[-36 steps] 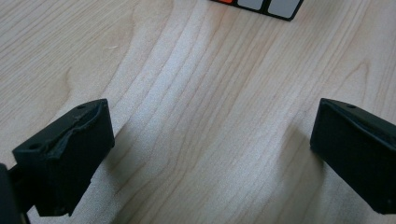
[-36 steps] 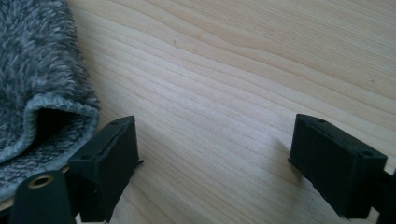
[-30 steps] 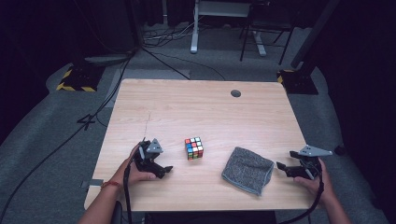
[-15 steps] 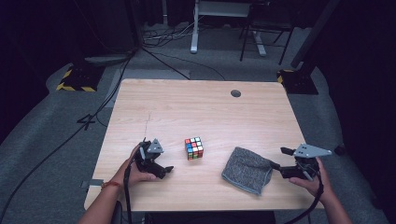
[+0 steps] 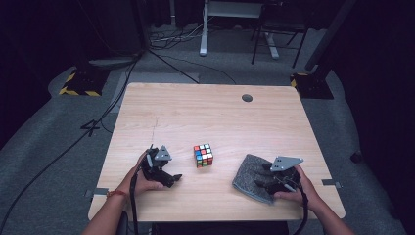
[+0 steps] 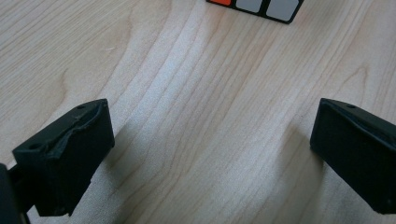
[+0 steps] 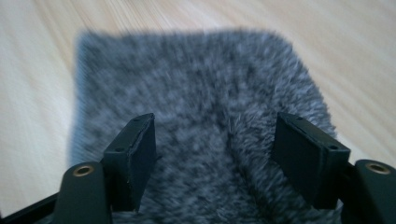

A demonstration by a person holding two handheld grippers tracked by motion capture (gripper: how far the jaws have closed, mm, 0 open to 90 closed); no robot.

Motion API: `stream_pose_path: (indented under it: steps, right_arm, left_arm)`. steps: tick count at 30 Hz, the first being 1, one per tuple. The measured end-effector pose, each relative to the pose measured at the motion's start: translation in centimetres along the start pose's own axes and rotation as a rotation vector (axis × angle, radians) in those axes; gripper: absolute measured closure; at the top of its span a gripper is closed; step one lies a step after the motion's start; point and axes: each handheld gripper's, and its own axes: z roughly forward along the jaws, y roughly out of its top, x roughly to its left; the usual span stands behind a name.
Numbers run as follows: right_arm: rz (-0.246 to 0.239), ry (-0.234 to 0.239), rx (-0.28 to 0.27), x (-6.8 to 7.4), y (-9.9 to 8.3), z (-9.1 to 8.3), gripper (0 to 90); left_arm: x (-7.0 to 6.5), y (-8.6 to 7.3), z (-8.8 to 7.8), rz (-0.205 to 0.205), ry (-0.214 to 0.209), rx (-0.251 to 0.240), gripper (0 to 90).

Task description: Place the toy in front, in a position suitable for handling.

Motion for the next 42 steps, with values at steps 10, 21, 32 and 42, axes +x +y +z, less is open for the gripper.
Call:
stream_pose_path:
  steps: [10,21,32,42]
  right_arm:
    - [0.042,-0.003,-0.021,-1.0,-1.7,0.4,32.7]
    - [0.050,0.031,-0.022,-2.0,-2.1,0.0,50.6]
    - [0.052,0.033,-0.027,-2.2,-2.3,-0.2,51.3]
    - [0.057,0.033,-0.037,-2.5,-2.7,-0.4,50.8]
  left_arm:
    - [-0.3,0.6,0.6,0.013,-0.012,0.002,0.1]
    - [-1.1,2.8,2.1,0.031,-0.040,0.004,2.8]
    - [-2.4,7.3,3.5,0.100,-0.098,-0.024,15.7]
    - [-0.9,7.5,4.5,0.166,-0.065,-0.030,15.4]
